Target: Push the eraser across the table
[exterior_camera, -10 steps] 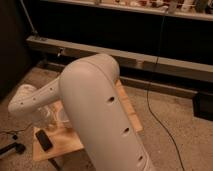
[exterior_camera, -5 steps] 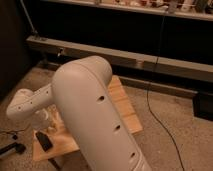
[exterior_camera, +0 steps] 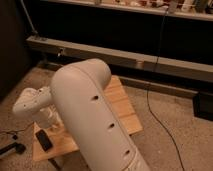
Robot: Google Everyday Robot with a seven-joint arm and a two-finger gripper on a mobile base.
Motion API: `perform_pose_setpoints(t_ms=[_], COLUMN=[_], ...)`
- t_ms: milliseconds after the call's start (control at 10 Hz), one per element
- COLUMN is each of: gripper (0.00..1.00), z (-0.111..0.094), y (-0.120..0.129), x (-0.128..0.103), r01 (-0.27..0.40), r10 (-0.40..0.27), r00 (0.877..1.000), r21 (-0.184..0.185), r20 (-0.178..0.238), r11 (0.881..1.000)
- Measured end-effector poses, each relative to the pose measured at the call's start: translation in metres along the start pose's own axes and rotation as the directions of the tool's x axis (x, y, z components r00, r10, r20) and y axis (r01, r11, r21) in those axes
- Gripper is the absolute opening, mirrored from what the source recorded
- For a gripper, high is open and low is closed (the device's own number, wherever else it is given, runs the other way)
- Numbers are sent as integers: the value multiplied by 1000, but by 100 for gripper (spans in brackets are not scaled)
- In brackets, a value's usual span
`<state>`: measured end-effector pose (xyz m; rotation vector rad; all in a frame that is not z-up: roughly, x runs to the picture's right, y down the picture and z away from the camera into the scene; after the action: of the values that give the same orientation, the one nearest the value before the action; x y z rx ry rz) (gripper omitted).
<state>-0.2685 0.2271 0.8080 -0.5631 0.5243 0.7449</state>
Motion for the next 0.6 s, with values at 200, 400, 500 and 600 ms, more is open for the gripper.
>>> perform_pose_setpoints(t_ms=[200,400,500,600], gripper=[0,0,0,0], z=[4,2,1,0], y=[-3,3,10,22], x=[-6,-11,-13,-12], r01=[-7,52,85,128], r10=[7,-52,-85,-128], r00=[1000,998,996,991], r21=[-3,10,15,14], r20=[-3,19,29,35], r11=[1000,999,996,992])
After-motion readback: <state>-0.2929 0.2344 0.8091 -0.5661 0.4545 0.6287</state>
